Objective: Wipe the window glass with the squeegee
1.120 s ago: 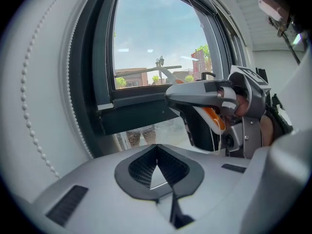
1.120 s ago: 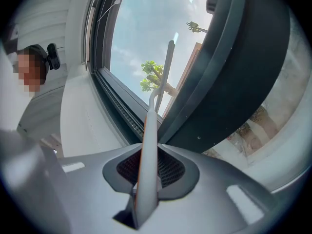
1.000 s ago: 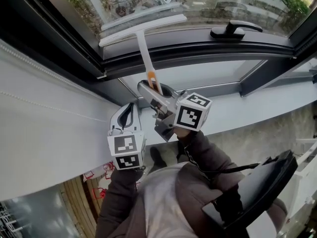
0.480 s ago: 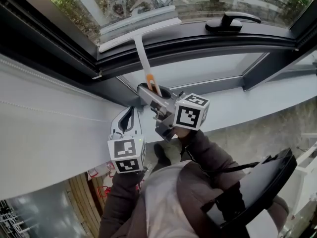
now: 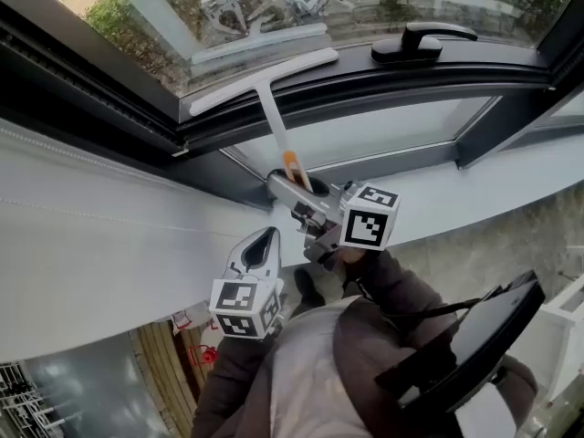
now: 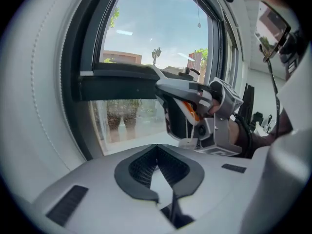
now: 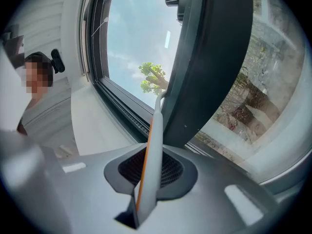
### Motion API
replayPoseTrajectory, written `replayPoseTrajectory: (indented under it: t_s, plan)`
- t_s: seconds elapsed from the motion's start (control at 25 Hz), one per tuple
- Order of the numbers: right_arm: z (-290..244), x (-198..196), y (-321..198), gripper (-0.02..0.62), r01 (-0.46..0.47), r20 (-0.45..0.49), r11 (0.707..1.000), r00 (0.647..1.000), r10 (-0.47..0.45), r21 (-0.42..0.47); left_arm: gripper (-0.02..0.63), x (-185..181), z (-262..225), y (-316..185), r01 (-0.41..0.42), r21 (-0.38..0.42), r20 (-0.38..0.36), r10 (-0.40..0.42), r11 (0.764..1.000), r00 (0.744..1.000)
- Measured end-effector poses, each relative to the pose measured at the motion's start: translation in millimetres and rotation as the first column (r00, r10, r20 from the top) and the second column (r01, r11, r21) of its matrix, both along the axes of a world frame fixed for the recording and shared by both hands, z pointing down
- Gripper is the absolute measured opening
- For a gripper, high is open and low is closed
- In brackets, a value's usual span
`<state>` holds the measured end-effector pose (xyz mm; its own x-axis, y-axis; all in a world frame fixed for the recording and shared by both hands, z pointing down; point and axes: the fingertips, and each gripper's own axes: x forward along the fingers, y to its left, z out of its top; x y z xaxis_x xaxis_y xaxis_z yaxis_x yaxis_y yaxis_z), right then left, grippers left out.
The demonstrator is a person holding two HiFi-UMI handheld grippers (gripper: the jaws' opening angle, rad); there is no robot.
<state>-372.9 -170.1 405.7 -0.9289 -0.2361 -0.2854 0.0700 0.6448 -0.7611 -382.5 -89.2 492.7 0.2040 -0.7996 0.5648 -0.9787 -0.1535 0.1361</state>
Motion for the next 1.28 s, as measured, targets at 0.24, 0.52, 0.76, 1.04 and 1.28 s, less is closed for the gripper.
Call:
replayPoseTrajectory:
  t_s: [0.24,0.52,0.76,1.04,1.28]
  plan:
    - [0,12,6,0.023,0.029,0.012,1.000,1.000,-0.029,0.011,0.002,44,4,13,-0.019,-0.008,-0.253,0.016,1.000,0.967]
    - [-13,30,12,0.021,0.081,0.085,0.996,0.993,-0.084,0.039,0.000,90,-25,15,-0.149,0.138,-0.358,0.190,0.979,0.914]
    - [-31,51,6,0.021,0.073,0.124,0.994,0.989,-0.083,0.081,0.002,95,-40,24,-0.119,0.138,-0.451,0.169,0.983,0.876]
    - [-44,80,12,0.021,0.073,0.150,0.991,0.985,-0.090,0.114,0.000,100,-47,29,-0.061,0.060,-0.271,0.075,0.996,0.960]
    - [-53,91,17,0.022,0.066,0.168,0.987,0.982,-0.091,0.150,0.000,52,-73,52,0.189,0.102,-0.348,-0.143,0.977,0.926]
